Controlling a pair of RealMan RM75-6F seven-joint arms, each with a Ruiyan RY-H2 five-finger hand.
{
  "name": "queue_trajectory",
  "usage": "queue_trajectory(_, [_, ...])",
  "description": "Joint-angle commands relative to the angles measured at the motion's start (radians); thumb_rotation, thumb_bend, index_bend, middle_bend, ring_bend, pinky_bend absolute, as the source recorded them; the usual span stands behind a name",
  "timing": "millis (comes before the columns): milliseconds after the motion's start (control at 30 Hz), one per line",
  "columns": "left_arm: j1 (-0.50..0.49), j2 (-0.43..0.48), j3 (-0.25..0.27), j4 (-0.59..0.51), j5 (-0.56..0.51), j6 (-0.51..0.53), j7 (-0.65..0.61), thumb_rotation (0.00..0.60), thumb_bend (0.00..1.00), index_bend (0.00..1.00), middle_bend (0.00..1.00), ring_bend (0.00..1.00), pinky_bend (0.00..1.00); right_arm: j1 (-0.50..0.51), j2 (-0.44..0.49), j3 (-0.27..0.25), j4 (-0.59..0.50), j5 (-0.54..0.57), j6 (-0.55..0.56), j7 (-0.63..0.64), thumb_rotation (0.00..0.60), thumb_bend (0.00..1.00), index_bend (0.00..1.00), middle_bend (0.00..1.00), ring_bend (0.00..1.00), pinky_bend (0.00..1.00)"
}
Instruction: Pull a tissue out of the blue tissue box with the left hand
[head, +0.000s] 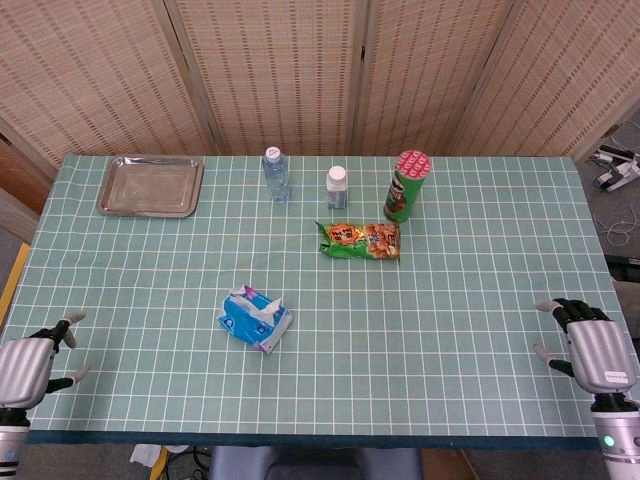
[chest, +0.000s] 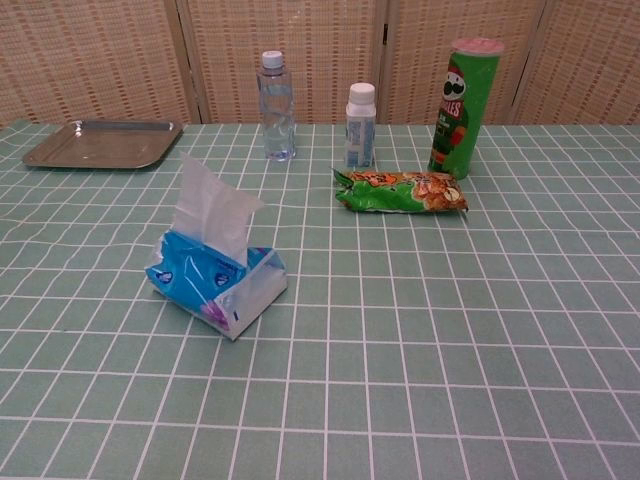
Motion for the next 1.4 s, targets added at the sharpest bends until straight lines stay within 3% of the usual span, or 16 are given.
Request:
queue_trajectory(33, [-0.007, -0.001, 0.005, -0.002, 0.005, -0.013, -0.004, 0.600, 0.04, 0.29, 0.50, 0.53, 0.76, -0.003, 0.001, 0.000, -0.003, -0.002, 0.004, 0.005, 0.600, 0.11, 0.33, 0.36, 0.31, 0.42])
queue_trajectory(267, [-0.037, 0.009, 0.000, -0.012, 0.035, -0.034, -0.060, 0.600, 0.04, 0.27, 0.52, 0.54, 0.76, -0.007, 0.009, 0.003, -0.007, 0.009, 0.002, 0.026, 0.600, 0.11, 0.33, 0.36, 0.31, 0.42])
queue_trajectory(333, [-0.048, 0.021, -0.002, -0.019, 0.039, -0.048, -0.078, 0.600, 0.04, 0.23, 0.54, 0.58, 0.83, -0.010, 0.010, 0.001, -0.006, 0.005, 0.008, 0.034, 0.600, 0.11, 0.33, 0.36, 0.31, 0.42])
queue_trajectory(467, [-0.083, 0.072, -0.005, -0.060, 0.065, -0.085, -0.131, 0.600, 0.04, 0.14, 0.77, 0.81, 0.99, -0.011, 0.014, 0.000, -0.005, 0.002, 0.010, 0.039, 0.600, 0.11, 0.33, 0.36, 0.31, 0.42])
queue_trajectory(533, [-0.102, 0.098, -0.011, -0.083, 0.081, -0.097, -0.148, 0.600, 0.04, 0.12, 0.88, 0.88, 1.00, -0.012, 0.014, 0.002, -0.005, -0.002, 0.015, 0.043, 0.600, 0.11, 0.33, 0.36, 0.31, 0.42])
queue_trajectory(667, [-0.153, 0.147, -0.032, -0.142, 0.093, -0.144, -0.182, 0.600, 0.04, 0.10, 0.97, 0.95, 1.00, -0.013, 0.017, -0.002, -0.004, -0.005, 0.014, 0.050, 0.600, 0.11, 0.33, 0.36, 0.31, 0.42])
queue_trajectory(867, [-0.249, 0.185, -0.065, -0.199, 0.094, -0.249, -0.217, 0.600, 0.04, 0.10, 1.00, 0.98, 1.00, -0.017, 0.021, -0.001, -0.002, -0.007, 0.020, 0.066, 0.600, 0.11, 0.33, 0.36, 0.31, 0.42])
queue_trajectory(1400, [-0.432, 0.175, -0.103, -0.309, -0.007, -0.481, -0.099, 0.600, 0.04, 0.15, 1.00, 1.00, 1.00, -0.014, 0.039, -0.001, 0.010, -0.007, 0.007, 0.118, 0.600, 0.11, 0.33, 0.37, 0.31, 0.42])
